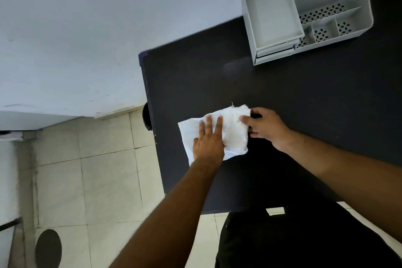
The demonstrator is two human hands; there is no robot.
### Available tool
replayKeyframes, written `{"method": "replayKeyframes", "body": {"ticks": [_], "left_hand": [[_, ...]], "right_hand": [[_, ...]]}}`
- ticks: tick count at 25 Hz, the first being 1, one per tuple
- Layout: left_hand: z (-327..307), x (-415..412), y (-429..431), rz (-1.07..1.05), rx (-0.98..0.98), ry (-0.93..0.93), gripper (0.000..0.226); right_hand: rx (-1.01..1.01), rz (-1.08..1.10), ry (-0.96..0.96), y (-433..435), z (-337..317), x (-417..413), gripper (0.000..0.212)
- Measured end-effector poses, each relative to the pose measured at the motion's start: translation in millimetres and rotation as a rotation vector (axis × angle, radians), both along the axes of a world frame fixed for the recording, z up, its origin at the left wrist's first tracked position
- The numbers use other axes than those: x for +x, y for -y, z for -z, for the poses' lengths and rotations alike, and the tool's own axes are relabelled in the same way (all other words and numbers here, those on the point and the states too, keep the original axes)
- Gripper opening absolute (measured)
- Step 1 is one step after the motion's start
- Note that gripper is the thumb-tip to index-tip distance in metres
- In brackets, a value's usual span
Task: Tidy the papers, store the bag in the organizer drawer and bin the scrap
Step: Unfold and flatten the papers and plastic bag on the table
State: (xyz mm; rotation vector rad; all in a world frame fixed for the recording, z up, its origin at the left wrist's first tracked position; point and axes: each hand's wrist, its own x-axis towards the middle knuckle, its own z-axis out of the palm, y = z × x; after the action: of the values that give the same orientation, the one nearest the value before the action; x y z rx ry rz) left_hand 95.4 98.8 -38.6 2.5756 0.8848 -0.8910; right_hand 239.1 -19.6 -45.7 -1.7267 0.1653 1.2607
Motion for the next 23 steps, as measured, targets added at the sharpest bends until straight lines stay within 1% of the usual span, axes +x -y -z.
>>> {"method": "replayKeyframes", "body": {"ticks": [2,5,9,11,13,15,16,18,20,21,23], "left_hand": [[-1,1,0,0.026,0.003,-0.021,0.086],[-1,2,-1,0.036,0.009,-0.038,0.085],[-1,11,0,0.011,0.017,-0.058,0.081],[-2,13,-1,0.009,0.013,-0.062,0.081],[0,12,-3,0.017,-0.002,-0.062,0.082],[-2,10,-5,0.019,-0.022,-0.065,0.084],[-3,10,-6,0.022,-0.033,-0.065,0.085],[-6,10,-9,0.023,-0.076,-0.067,0.088],[-9,11,-12,0.018,-0.119,-0.085,0.095],[-10,11,-12,0.027,-0.117,-0.096,0.099],[-9,9,-9,0.046,-0.075,-0.100,0.104]], "right_hand": [[0.010,-0.050,-0.003,-4,0,3,0.031],[0.006,-0.084,0.047,-7,-1,5,0.024],[-0.056,0.049,0.073,-2,4,-1,0.018],[-0.055,0.117,0.055,2,5,-10,0.016],[0.000,0.143,-0.026,7,1,-15,0.024],[0.051,0.064,-0.114,11,-2,-19,0.035],[0.051,0.015,-0.123,13,-1,-19,0.036],[0.022,-0.014,-0.064,15,1,-18,0.031],[-0.030,0.043,0.040,15,1,-15,0.030],[-0.037,0.079,0.057,16,0,-12,0.031],[0.001,0.093,-0.010,19,-3,-8,0.036]]}}
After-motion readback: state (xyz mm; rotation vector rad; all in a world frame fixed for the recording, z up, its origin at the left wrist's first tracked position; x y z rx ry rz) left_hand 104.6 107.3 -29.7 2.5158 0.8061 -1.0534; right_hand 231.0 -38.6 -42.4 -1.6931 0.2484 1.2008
